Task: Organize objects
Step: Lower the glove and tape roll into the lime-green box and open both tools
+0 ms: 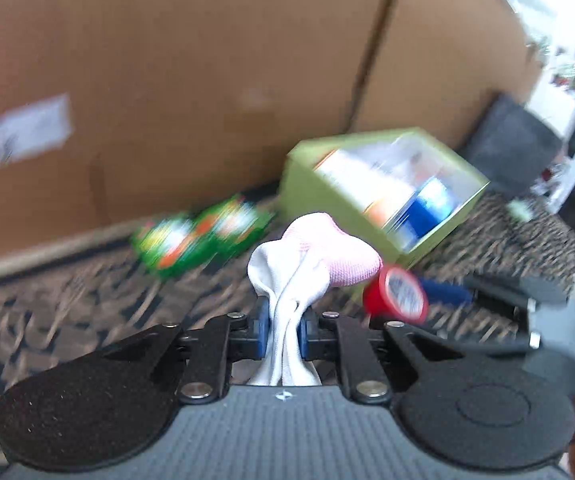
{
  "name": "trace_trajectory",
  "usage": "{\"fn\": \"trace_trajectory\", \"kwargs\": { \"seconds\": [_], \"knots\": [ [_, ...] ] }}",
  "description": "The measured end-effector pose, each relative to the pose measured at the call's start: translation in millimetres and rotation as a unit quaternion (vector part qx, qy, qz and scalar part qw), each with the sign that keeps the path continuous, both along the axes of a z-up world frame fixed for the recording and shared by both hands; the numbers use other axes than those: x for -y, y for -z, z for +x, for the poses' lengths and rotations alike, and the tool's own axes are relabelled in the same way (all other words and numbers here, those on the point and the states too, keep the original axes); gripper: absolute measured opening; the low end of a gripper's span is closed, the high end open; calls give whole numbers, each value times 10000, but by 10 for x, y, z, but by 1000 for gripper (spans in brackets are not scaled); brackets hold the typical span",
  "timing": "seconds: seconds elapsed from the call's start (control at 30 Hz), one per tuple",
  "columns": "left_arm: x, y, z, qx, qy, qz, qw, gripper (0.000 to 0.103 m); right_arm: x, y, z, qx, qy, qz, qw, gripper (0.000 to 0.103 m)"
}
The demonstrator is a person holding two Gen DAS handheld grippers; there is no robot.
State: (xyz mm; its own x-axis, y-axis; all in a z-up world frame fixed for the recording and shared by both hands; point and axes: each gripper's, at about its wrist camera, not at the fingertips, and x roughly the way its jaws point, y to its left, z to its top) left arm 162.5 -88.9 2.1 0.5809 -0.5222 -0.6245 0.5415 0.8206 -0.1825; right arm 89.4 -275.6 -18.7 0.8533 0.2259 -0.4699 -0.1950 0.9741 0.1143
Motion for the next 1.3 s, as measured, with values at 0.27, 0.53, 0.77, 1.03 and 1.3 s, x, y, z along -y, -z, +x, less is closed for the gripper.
{"fn": "trace_trajectory", "kwargs": {
  "seconds": [0.27,0.53,0.77,1.03,1.3],
  "knots": [
    [963,-413,435,-41,-136,-599,9981,13,716,-381,-235,624,940,-143,9935,46],
    [1537,-76,988,-628,-932,-528,9923,13,1364,-487,-80,685,1754,-249,9818,46],
    [1842,215,1152,-807,-677,-140,9943,13,1701,-348,207,367,2049,-332,9775,46],
    [2149,218,1156,-435,-225,76,9988,14,1869,-217,469,132,2172,-311,9755,46],
    [1797,307,1059,-487,-236,-631,9965,78,1791,-123,595,82,2070,-704,9758,61]
  ]
}}
